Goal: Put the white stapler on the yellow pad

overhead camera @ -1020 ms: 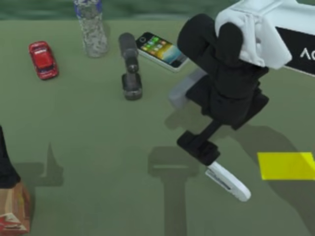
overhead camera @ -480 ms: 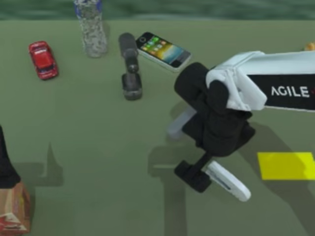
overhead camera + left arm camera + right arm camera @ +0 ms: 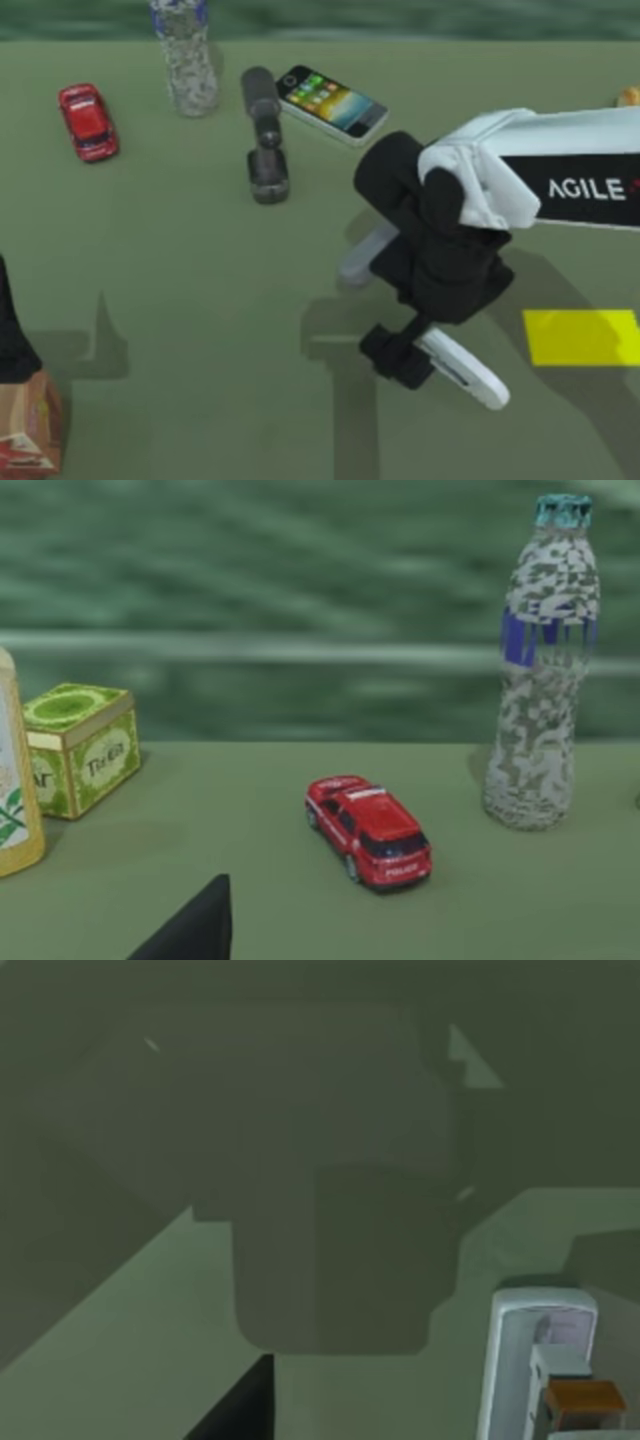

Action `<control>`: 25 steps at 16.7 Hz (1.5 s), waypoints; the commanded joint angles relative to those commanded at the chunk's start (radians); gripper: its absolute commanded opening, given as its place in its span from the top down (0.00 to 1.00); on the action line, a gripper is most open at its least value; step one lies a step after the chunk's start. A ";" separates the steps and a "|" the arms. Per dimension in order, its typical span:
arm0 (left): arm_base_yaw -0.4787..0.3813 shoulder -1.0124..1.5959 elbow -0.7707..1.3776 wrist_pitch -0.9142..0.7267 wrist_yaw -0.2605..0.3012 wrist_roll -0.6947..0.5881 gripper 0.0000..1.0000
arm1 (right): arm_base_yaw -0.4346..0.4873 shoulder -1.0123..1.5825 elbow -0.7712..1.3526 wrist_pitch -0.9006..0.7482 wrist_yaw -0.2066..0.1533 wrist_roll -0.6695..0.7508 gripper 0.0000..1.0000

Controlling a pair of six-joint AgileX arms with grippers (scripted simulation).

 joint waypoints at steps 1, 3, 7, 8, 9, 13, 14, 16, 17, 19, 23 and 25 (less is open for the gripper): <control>0.000 0.000 0.000 0.000 0.000 0.000 0.00 | 0.000 0.000 0.000 0.000 0.000 0.000 0.38; 0.000 0.000 0.000 0.000 0.000 0.000 0.00 | 0.000 0.000 0.000 0.000 0.000 0.000 0.53; 0.000 0.000 0.000 0.000 0.000 0.000 0.00 | 0.000 0.000 0.000 0.000 0.000 0.000 0.83; 0.000 0.000 0.000 0.000 0.000 0.000 0.00 | 0.000 0.000 0.000 0.000 0.000 0.000 0.90; 0.000 0.000 0.000 0.000 0.000 0.000 0.00 | 0.000 0.000 0.000 0.000 0.000 0.000 0.98; 0.000 0.000 0.000 0.000 0.000 0.000 0.00 | 0.000 0.000 0.000 0.000 0.000 0.000 1.00; 0.000 0.000 0.000 0.000 0.000 0.000 0.00 | 0.000 0.000 0.000 0.000 0.000 0.000 1.00; 0.000 0.000 0.000 0.000 0.000 0.000 0.00 | 0.000 0.000 0.000 0.000 0.000 0.000 1.00; 0.000 0.000 0.000 0.000 0.000 0.000 0.00 | 0.000 0.000 0.000 0.000 0.000 0.000 1.00; 0.000 0.000 0.000 0.000 0.000 0.000 0.00 | -0.002 -0.001 0.003 -0.003 0.000 0.001 1.00; 0.000 0.000 0.000 0.000 0.000 0.000 0.00 | -0.001 -0.033 0.090 -0.117 0.000 0.003 1.00; 0.000 0.000 0.000 0.000 0.000 0.000 0.00 | 0.002 -0.059 0.152 -0.218 0.000 0.002 1.00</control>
